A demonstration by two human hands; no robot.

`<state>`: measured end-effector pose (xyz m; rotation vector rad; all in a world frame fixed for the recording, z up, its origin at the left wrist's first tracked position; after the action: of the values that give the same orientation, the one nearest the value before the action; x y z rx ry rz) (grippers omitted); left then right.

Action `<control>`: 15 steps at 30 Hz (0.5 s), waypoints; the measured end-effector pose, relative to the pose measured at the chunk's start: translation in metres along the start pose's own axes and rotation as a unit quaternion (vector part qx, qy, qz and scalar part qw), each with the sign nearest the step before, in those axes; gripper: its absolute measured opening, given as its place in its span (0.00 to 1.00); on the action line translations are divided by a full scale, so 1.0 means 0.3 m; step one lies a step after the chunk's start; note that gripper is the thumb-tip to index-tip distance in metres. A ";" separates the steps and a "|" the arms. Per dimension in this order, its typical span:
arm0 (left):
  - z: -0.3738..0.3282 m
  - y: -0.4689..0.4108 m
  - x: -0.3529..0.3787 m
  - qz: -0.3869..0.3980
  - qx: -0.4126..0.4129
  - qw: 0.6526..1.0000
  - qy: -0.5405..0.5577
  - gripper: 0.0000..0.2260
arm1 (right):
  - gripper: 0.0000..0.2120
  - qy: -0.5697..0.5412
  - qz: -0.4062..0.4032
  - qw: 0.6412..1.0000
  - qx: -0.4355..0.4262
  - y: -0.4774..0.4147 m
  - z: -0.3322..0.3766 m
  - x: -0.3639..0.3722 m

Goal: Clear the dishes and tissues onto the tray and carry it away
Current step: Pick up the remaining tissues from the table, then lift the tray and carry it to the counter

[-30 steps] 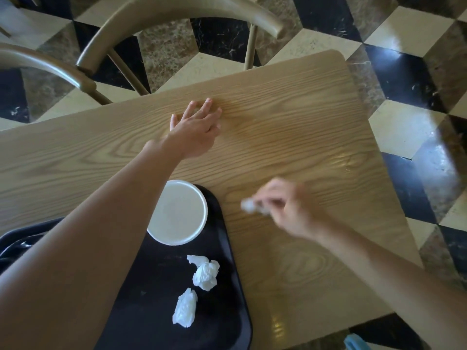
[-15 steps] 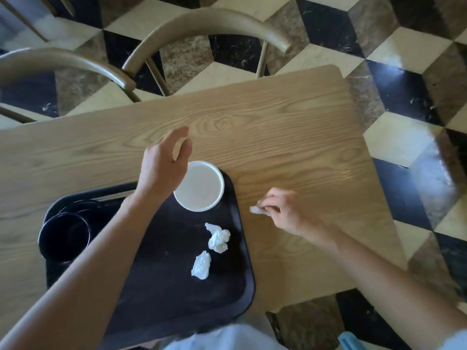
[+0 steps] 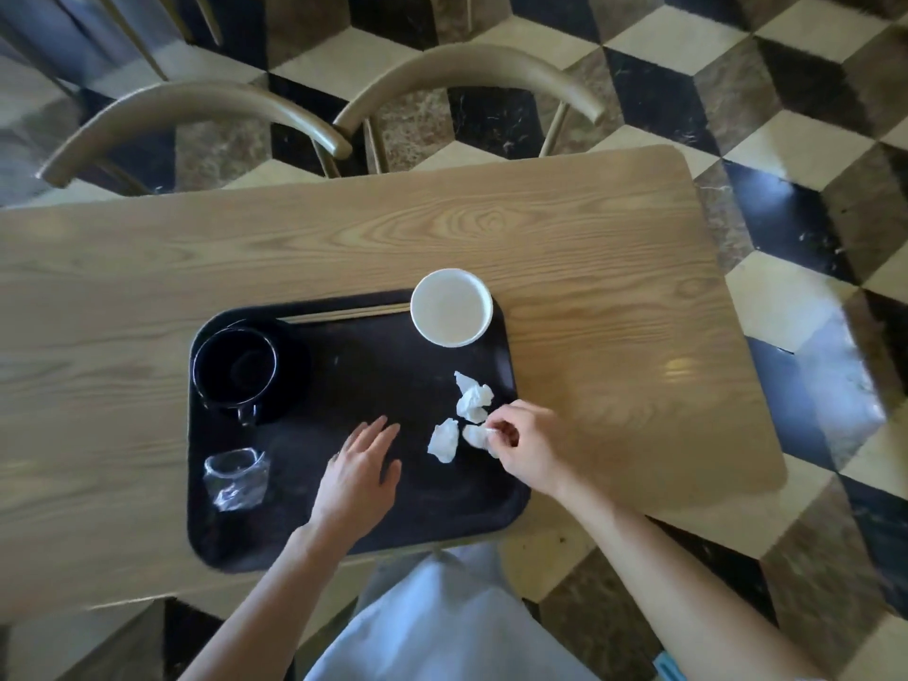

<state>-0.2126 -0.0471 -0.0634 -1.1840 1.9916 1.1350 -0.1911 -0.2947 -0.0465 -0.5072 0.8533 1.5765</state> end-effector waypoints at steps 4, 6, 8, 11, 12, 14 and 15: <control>0.014 0.049 0.054 0.068 0.026 0.995 -0.072 0.26 | 0.04 0.053 -0.007 0.998 0.033 0.044 0.000 0.044; 0.009 0.058 0.058 0.080 0.024 0.993 -0.083 0.27 | 0.04 0.061 -0.022 0.997 0.044 0.051 0.006 0.049; 0.009 0.062 0.053 0.085 0.020 0.993 -0.075 0.27 | 0.05 0.072 -0.036 0.996 0.040 0.058 0.022 0.048; 0.026 0.076 0.039 0.071 0.019 0.996 -0.042 0.26 | 0.08 0.046 -0.068 0.996 0.043 0.063 0.036 0.030; 0.036 0.086 0.031 0.062 0.013 0.998 -0.020 0.26 | 0.09 0.031 -0.078 0.995 0.053 0.061 0.031 0.023; 0.065 0.113 0.002 0.034 0.000 0.999 0.024 0.26 | 0.10 0.008 -0.097 0.992 0.074 0.055 0.015 0.011; 0.082 0.126 -0.019 0.014 -0.003 0.999 0.045 0.25 | 0.11 0.002 -0.106 0.991 0.083 0.051 0.009 0.005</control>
<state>-0.2427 -0.0136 -0.0563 -1.2349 2.0796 1.1194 -0.2060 -0.2921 -0.0423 -0.4653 0.8946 1.2980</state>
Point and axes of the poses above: each hand's wrist, its own y-axis away from the middle knuckle, its own x-axis out of the palm, z = x × y, the point moved 5 cm from there along -y, towards the middle knuckle, and after that the axes turned 6 degrees about x, right-handed, at the moved point
